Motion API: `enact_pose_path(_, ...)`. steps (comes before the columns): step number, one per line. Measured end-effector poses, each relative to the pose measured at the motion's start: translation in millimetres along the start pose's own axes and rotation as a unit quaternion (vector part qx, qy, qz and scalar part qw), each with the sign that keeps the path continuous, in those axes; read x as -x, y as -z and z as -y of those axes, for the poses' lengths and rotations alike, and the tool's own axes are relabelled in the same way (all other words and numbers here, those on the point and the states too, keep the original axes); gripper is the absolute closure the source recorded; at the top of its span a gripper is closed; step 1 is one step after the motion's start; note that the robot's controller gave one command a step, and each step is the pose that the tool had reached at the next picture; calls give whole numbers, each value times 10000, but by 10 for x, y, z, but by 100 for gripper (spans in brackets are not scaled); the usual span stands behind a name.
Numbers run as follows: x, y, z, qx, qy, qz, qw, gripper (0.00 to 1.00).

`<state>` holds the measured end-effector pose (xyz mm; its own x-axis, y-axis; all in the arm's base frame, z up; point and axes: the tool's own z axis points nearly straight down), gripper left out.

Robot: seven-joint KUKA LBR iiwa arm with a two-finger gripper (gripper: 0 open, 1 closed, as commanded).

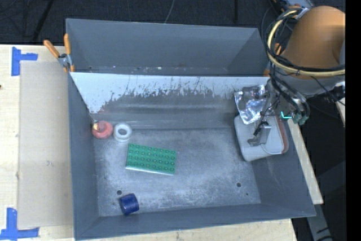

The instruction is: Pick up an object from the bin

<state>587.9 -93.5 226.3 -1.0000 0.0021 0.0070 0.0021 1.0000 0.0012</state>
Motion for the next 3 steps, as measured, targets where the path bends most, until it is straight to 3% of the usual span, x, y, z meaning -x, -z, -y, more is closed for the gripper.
enact_pose_path(1,61,-1398,323,73,-2329,54,9725,0)
enact_pose_path(2,329,-1566,-43,3,-185,46,9998,0)
enact_pose_path(3,247,-1559,174,37,-2828,44,9592,0)
